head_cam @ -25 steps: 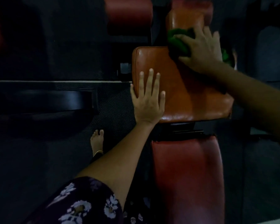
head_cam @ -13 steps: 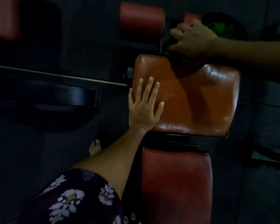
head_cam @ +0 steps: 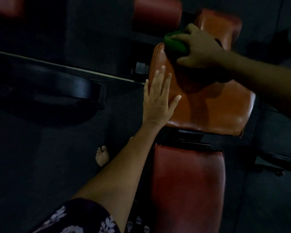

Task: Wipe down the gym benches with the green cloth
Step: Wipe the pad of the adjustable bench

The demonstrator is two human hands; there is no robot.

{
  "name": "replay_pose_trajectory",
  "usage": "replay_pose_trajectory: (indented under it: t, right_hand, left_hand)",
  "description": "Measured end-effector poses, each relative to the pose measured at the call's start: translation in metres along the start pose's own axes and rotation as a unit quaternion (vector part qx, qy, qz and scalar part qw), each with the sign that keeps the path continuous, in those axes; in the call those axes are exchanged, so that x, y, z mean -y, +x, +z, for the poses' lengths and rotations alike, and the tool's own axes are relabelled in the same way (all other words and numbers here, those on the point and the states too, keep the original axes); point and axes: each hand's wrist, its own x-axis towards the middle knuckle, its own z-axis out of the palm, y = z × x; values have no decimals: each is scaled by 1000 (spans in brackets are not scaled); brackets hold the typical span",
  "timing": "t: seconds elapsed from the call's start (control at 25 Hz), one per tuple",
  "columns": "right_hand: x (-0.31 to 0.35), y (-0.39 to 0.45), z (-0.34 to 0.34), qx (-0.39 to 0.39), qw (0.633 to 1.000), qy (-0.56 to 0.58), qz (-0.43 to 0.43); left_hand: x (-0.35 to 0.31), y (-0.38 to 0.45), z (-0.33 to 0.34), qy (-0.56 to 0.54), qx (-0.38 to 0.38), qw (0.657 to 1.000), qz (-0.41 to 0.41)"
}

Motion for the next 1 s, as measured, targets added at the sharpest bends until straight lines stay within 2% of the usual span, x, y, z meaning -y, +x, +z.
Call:
replay_pose_trajectory:
  t: [0.04,0.12,0.24,0.32,0.4,0.44,0.56,0.6,0.68,0.76,0.8,0.84,0.92,1.0]
  right_hand:
    - [12,-5,12,5,999,-10,-49]
    - [12,5,11,-1,994,-69,-82]
    - [12,22,-1,-2,992,-124,-28]
    - [32,18,3,9,977,-184,-108]
    - [48,6,9,43,942,-249,-220]
    - [47,9,2,40,931,-275,-236]
    - [38,27,-17,13,948,-287,-136]
    - [43,24,-15,22,949,-287,-126]
    - [56,12,-1,66,929,-314,-183]
    - [68,-3,7,68,903,-331,-264]
    - [67,-1,2,69,902,-338,-260]
    - [62,5,-4,53,905,-356,-225]
    - [61,4,-13,19,938,-318,-136]
    - [78,-13,3,56,942,-303,-133]
  left_hand:
    - [2,-5,0,-21,-3,1000,-21]
    - [6,-17,-1,-46,4,998,-52]
    - [6,-32,-3,-61,23,994,-91]
    - [2,-38,-6,-82,34,987,-131]
    - [-2,-44,-9,-102,41,980,-164]
    - [-3,-49,-10,-107,41,978,-172]
    - [-3,-60,-13,-124,43,974,-186]
    - [-4,-64,-14,-129,42,973,-188]
    - [-3,-68,-16,-130,35,974,-183]
    - [-3,-72,-17,-133,28,973,-187]
    - [-5,-75,-18,-136,30,972,-192]
    - [-8,-77,-19,-141,38,970,-196]
    - [-14,-80,-22,-159,62,966,-194]
    - [-13,-87,-26,-168,82,965,-182]
